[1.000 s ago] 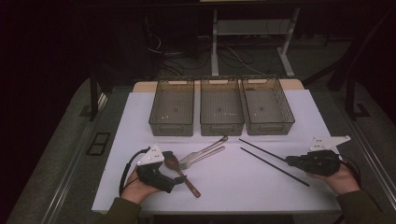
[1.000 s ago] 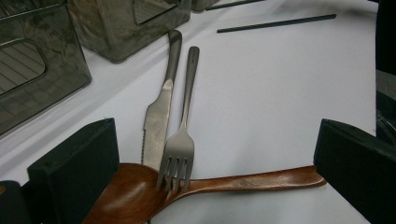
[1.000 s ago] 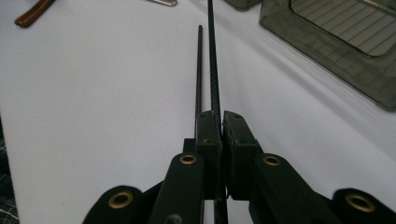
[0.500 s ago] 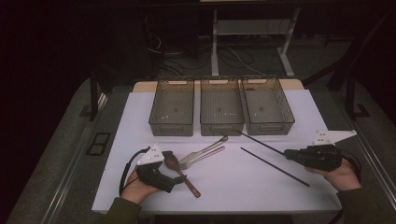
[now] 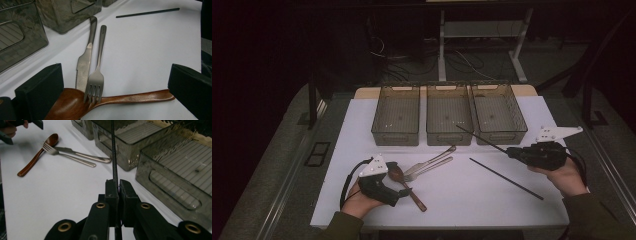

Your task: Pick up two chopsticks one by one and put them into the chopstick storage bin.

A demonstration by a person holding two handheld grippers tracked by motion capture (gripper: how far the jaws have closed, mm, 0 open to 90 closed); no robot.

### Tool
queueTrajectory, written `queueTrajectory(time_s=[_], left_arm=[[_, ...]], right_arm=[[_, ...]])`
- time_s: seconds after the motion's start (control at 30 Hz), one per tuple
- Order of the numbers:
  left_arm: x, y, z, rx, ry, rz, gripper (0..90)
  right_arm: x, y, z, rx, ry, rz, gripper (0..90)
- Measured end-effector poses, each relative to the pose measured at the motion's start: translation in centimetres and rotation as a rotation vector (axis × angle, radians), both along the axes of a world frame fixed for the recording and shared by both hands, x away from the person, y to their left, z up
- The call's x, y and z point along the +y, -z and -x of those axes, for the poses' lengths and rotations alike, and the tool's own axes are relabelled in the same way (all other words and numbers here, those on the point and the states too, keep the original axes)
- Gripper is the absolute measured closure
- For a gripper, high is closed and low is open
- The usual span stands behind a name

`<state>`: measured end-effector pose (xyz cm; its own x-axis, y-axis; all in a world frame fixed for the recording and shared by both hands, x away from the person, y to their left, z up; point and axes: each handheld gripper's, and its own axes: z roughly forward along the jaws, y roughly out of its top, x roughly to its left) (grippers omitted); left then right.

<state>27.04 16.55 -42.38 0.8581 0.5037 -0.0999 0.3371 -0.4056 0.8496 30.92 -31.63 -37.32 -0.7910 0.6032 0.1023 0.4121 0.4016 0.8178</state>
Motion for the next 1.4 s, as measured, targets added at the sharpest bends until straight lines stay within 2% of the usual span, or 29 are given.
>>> queueTrajectory(time_s=[0.3, 0.5, 0.93, 1.4], left_arm=[[0.0, -0.1, 0.0, 0.0, 0.001, 0.0, 0.0], [0.0, 0.0, -0.1, -0.003, -0.001, 0.006, 0.0], [-0.2, -0.1, 0.0, -0.007, 0.005, 0.009, 0.0], [-0.2, -0.1, 0.0, -0.011, 0.012, 0.019, 0.0]], right_arm=[[2.0, -0.4, -1.9, -0.005, 0.022, -0.015, 84.8], [4.0, -0.7, -3.3, -0.003, 0.035, -0.019, 84.7], [10.2, -1.1, -6.8, 0.01, 0.057, -0.019, 84.7], [16.9, -1.3, -10.0, 0.022, 0.054, 0.023, 84.7]])
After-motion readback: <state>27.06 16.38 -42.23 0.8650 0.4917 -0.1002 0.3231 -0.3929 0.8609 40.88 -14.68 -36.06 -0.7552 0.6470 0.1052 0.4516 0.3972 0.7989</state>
